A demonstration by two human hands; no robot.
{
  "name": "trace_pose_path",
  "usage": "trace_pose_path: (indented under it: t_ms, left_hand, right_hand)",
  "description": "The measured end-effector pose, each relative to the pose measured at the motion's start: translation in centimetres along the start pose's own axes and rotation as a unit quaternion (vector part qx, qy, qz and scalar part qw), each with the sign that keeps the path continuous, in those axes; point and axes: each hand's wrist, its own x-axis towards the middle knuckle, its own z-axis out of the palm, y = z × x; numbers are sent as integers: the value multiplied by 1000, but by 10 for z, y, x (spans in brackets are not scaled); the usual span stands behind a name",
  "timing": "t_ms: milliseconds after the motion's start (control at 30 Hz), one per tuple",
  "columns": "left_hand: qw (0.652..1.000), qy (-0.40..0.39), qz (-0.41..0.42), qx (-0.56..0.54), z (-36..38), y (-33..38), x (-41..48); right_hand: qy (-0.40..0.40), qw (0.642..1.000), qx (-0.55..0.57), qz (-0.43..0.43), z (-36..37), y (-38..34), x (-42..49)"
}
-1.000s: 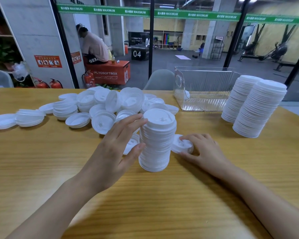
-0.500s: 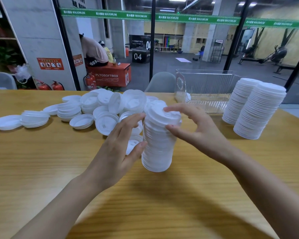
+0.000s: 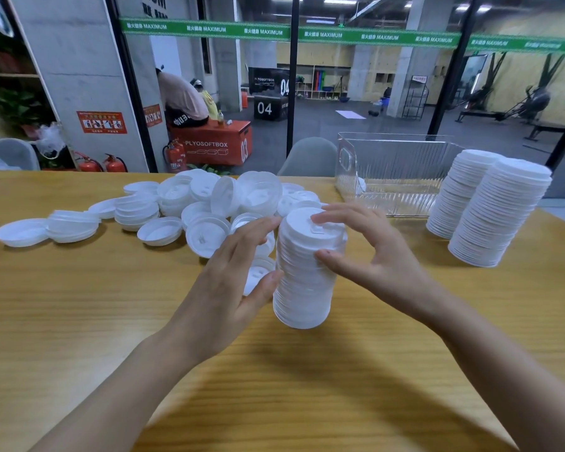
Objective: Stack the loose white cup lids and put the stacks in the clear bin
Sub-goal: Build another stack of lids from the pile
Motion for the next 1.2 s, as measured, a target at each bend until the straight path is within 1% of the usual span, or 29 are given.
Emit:
trace_pose_path:
  t_ms: [167,333,433,567,667,733,800,833,900,933,967,1000,1067,1100,1133,1200]
  left_hand:
    - [1000,1,-7,-1,-1,-2,0]
    - [998,28,-42,24,-13,-24,3]
    - [995,-4,-79,56,-21,-44,0]
    - [985,-102,-73,115,-19,-60,-10]
    - [975,-155,-73,142,-12,-68,-19]
    - [973,-163,-59,151,-8,-69,-19]
    - [976,-141,-41,159,-7,-64,-15]
    - [981,-121,-45,143,-7,-61,-14]
    - [991,-62,-108,54,-11,-51,-12]
    - [988,-27,-153,-3,-15,-47,-12]
    - [977,6,-204,-56,-18,-44,-12]
    - [960,36,-257,-107,-22,-41,-11]
    - [912,82,-351,-198,-30,-41,-11]
    - [893,94,-383,-216,-34,-42,-10]
    - [889,95,-399,-205,-36,-44,-11]
    - [910,76,-393,-105,-38,-50,-12]
  right_hand:
    - [-6,1000,9,9,1,0,-2]
    - [1,996,64,66,-4,6,-11]
    - [12,992,89,86,1,14,-21]
    - [19,988,94,122,12,30,-35]
    - [5,988,93,123,14,32,-38]
    - [1,989,90,115,14,32,-38]
    - [-5,990,85,112,14,32,-38]
    - [-7,990,84,111,14,32,-38]
    - [-7,991,83,108,14,32,-39]
    - [-5,991,83,108,14,32,-39]
    - [-4,991,83,108,15,32,-39]
    - [-5,991,84,108,15,32,-39]
    - [-7,990,85,109,15,32,-39]
    - [-7,990,85,109,15,33,-39]
    - [-6,990,85,109,16,33,-39]
    - [-2,990,86,110,16,34,-40]
